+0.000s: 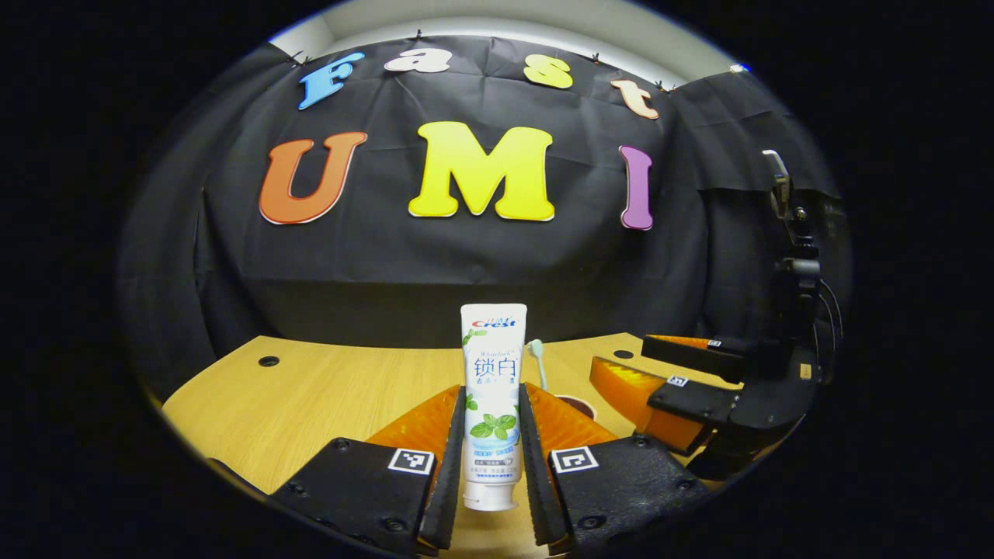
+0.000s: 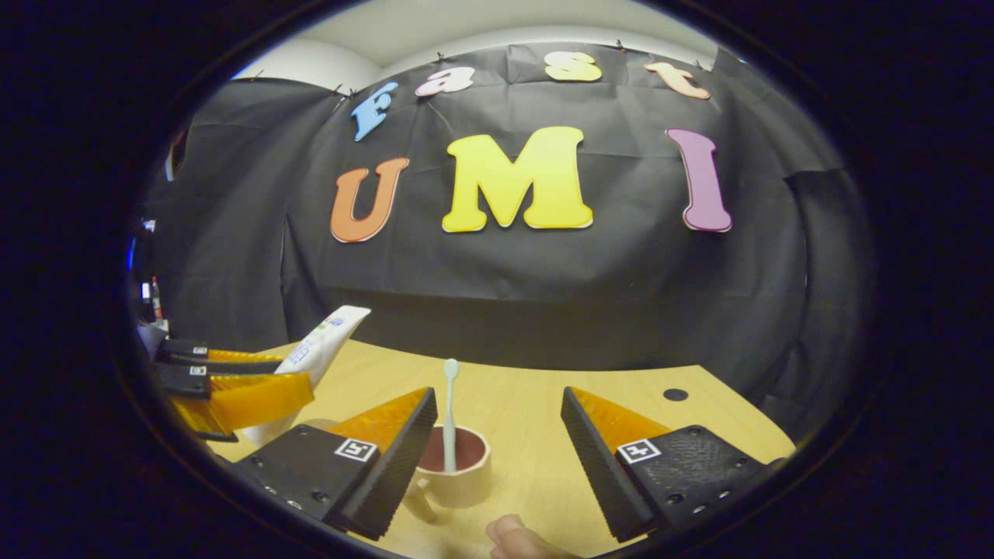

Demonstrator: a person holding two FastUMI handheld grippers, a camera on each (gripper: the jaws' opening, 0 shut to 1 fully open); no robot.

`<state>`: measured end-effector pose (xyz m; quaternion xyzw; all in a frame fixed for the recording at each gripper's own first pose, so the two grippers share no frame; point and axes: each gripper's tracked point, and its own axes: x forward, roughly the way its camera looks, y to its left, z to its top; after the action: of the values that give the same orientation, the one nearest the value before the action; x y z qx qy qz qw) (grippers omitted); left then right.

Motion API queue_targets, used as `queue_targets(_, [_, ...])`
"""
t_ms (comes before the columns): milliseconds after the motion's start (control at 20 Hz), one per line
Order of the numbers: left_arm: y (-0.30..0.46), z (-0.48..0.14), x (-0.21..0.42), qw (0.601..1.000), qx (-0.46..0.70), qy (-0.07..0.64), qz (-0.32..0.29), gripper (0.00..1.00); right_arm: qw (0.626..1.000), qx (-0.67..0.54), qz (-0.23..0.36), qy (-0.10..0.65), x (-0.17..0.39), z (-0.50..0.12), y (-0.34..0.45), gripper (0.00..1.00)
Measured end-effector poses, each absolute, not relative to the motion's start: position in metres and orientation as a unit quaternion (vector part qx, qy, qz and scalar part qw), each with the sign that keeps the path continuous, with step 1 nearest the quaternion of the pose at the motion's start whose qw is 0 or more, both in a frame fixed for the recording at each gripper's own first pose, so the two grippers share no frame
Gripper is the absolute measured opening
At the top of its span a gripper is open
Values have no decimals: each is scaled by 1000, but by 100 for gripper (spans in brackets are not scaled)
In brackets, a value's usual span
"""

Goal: Put the toothbrush and toothpaste on the desktop into the cup, then pick up the cup and place it on the coaster on the desktop.

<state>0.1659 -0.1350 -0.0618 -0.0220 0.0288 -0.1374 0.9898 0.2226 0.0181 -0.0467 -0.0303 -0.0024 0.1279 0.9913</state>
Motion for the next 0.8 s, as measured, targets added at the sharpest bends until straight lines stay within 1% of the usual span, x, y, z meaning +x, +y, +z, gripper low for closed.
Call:
queue_targets(150, [-158,-54,182,987,-38,15,-157,41,995,-46,90,-20,219,-48,-15,96])
queue_targets(250, [-171,-49,194,985,-39,3,-167,41,996,-44,72,-15,212,-59,-31,96])
queue_targets(300, [-176,-48,200,985,-35,-3,-170,40,997,-35,71,-18,210,-61,-36,96])
queue_targets(350, [-179,-48,206,985,-30,-7,-169,45,997,-16,74,-21,207,-65,-40,96])
queue_targets(400, [-181,-51,210,986,-27,-6,-167,41,997,8,76,-14,209,-69,-41,96])
queue_targets(450, [-186,-55,216,985,-27,0,-170,40,997,25,77,-1,205,-74,-45,96])
queue_targets(500, [-190,-56,218,984,-29,1,-175,40,996,40,84,-3,206,-71,-44,96])
queue_targets(700, [-201,-47,230,983,-35,-12,-182,40,999,30,42,18,217,-83,-66,94])
queue_targets(800, [-211,-49,234,981,-31,-10,-190,40,998,29,43,21,213,-83,-64,94])
